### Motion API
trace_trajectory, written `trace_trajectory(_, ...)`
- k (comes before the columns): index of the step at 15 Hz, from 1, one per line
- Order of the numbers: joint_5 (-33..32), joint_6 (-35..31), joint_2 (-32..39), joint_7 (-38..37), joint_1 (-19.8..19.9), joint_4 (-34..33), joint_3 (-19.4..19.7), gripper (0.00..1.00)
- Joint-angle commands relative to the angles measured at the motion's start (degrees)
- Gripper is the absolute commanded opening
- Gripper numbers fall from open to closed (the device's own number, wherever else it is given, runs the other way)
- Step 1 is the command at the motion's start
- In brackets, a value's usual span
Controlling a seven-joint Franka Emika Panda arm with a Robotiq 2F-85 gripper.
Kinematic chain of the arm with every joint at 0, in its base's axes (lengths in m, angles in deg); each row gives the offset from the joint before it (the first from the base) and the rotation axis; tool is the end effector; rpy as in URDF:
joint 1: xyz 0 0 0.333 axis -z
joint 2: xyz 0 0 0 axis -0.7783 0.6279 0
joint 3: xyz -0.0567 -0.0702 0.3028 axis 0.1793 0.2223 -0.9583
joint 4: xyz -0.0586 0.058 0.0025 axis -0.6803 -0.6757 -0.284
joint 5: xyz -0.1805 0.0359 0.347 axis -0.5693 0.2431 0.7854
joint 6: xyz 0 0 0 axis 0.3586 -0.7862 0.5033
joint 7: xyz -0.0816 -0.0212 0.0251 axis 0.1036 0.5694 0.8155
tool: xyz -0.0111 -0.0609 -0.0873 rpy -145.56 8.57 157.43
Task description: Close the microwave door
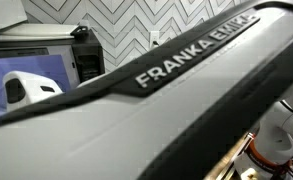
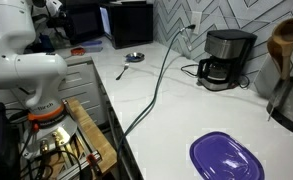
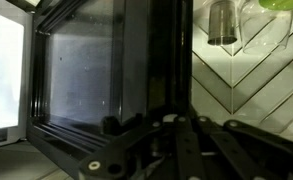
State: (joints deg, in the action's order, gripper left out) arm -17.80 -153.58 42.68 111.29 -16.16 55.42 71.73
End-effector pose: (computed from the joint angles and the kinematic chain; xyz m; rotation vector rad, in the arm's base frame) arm 0.2537 0.6416 0.4760 -1.8292 -1.2247 -1.3251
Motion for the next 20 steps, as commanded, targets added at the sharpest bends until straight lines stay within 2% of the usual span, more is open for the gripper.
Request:
trace_trajectory(1, 2.06, -3.31, -1.88, -0.78, -0.11, 3.07, -0.12, 0.00)
trace_trajectory(7, 6.24, 2.12, -6.65, -1.08, 1.79, 8.13, -1.35, 0.00)
trace_trajectory(13, 11.31, 6.40, -13.45, -0.46, 2.80, 15.91, 0.13, 0.00)
trace_trajectory(14, 1.85, 6.41, -14.85, -10.17, 4.90, 19.68, -1.14, 0.00)
trace_trajectory(15, 0.15, 6.42, -15.76, -11.98, 5.57, 21.24, -1.16, 0.00)
trace_trajectory(16, 6.87, 6.55, -16.30, -5.97, 4.36, 20.17, 0.23, 0.00)
trace_trajectory(20, 6.52, 6.41, -18.19, -7.06, 5.46, 22.81, 0.49, 0.00)
